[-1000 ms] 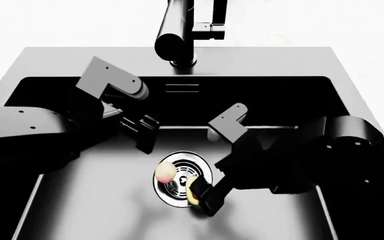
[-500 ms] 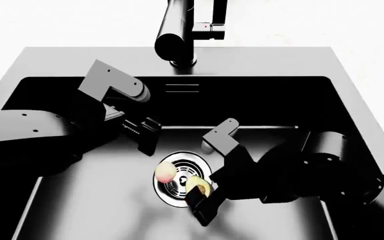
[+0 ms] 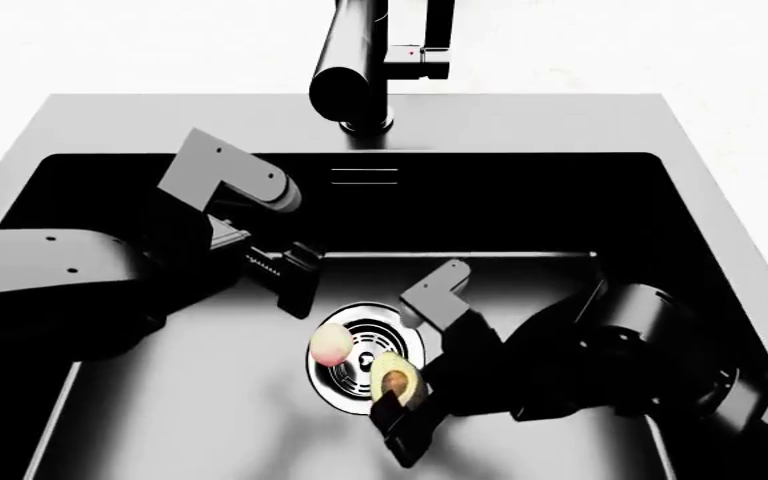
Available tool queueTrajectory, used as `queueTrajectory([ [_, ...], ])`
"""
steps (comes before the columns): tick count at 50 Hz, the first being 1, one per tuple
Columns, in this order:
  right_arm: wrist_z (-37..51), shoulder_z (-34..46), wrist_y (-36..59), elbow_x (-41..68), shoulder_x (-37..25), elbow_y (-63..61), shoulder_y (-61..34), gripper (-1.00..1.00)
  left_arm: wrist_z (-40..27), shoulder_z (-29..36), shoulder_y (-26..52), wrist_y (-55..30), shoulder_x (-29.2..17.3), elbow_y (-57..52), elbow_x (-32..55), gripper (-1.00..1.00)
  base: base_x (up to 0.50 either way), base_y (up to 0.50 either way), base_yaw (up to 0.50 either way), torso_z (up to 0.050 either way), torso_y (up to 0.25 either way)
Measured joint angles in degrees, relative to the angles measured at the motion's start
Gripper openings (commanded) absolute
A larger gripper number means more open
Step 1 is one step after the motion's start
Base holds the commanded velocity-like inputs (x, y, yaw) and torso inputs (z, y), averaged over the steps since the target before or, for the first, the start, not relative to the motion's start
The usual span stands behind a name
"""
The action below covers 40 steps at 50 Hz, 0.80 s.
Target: Pick up the fruits and vegetables and place them in the sink. Turn on the sink faucet to wash them. Then turn the sink off and put them in the tray.
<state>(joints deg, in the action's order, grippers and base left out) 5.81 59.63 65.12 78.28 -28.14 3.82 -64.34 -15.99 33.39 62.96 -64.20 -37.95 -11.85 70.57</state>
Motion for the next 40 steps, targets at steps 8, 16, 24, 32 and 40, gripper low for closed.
queueTrajectory([
  [8, -1.16, 0.91, -0.82, -1.30, 0.56, 1.28, 0.45, 1.00, 0.09, 0.11, -0.35, 0.33, -0.10, -0.05, -0.01, 1.00, 0.00, 0.00, 0.00, 0.000, 0.000],
  [16, -2.29, 1.72, -1.67, -2.35, 1.15, 2.56, 0.88, -1.00, 0.28, 0.33, -0.70, 0.71, -0.13, -0.05, -0.14, 1.00, 0.00, 0.00, 0.00, 0.000, 0.000],
  [24, -1.75, 2.00, -1.82, -2.13, 0.85, 0.87, 1.09, -1.00, 0.15, 0.38, -0.99, 0.92, -0.19, -0.23, 0.00, 1.00, 0.00, 0.00, 0.00, 0.000, 0.000],
  [32, 0.80, 1.15, -1.62, -0.35, -0.38, -3.08, 1.45, -1.00, -0.11, 0.21, -1.05, 0.98, -0.32, -0.48, 0.43, 1.00, 0.00, 0.00, 0.00, 0.000, 0.000],
  [40, 5.05, -0.69, -0.70, 3.72, -2.76, -9.24, 1.32, -1.00, -0.20, 0.15, -0.93, 0.88, -0.54, -0.68, 0.81, 1.00, 0.00, 0.00, 0.00, 0.000, 0.000],
])
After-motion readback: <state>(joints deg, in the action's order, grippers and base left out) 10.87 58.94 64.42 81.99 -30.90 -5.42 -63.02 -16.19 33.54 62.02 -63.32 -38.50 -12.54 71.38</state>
